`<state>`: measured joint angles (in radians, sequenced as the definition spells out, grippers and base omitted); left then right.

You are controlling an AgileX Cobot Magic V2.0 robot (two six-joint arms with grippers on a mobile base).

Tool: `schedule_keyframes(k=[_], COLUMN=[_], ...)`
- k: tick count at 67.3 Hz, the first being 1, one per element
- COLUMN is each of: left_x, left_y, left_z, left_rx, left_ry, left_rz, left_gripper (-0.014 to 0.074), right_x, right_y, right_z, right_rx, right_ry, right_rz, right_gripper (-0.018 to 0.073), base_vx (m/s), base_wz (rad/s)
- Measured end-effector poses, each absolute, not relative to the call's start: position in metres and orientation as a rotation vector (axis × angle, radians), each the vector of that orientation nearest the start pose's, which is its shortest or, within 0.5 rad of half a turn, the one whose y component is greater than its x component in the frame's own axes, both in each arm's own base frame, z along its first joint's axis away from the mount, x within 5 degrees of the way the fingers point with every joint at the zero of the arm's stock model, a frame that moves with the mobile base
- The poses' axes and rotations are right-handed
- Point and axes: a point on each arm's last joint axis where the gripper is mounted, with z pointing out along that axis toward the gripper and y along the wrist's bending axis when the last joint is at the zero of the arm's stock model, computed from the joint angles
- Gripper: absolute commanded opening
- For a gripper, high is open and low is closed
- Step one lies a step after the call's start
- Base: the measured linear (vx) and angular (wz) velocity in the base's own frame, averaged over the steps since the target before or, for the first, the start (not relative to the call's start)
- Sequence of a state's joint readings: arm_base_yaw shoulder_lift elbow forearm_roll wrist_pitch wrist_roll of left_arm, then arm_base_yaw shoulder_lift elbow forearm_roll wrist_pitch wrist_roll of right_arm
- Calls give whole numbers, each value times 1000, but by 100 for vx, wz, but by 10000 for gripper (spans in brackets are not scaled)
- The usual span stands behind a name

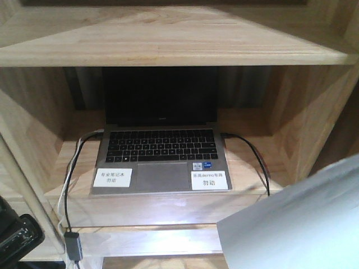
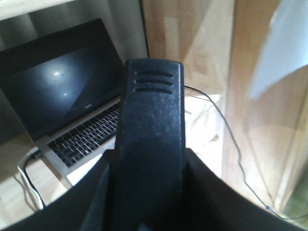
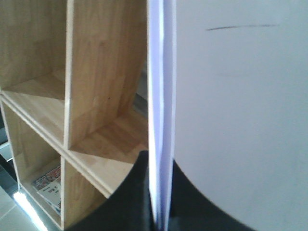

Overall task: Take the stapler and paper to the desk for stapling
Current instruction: 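Hold stapler and paper while the base turns and drives to the desk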

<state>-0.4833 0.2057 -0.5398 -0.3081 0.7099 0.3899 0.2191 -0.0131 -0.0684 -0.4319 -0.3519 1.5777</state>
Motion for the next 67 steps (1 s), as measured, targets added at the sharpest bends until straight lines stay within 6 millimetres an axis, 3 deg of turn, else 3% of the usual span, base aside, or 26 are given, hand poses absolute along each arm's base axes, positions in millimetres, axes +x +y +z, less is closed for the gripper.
schedule_keyframes(k=[67], left_x=[25], left_y=[-33], left_z=[318], left_rx=[711], left_ry=[1708], left_rz=[-414], left_gripper=[-6], right_x=[36], right_y=[21], right_z=[264], right_rx=[410], right_ry=[1108], right_rz=[1317], right_gripper=[-2], base_vx=[-15], base_wz=[10])
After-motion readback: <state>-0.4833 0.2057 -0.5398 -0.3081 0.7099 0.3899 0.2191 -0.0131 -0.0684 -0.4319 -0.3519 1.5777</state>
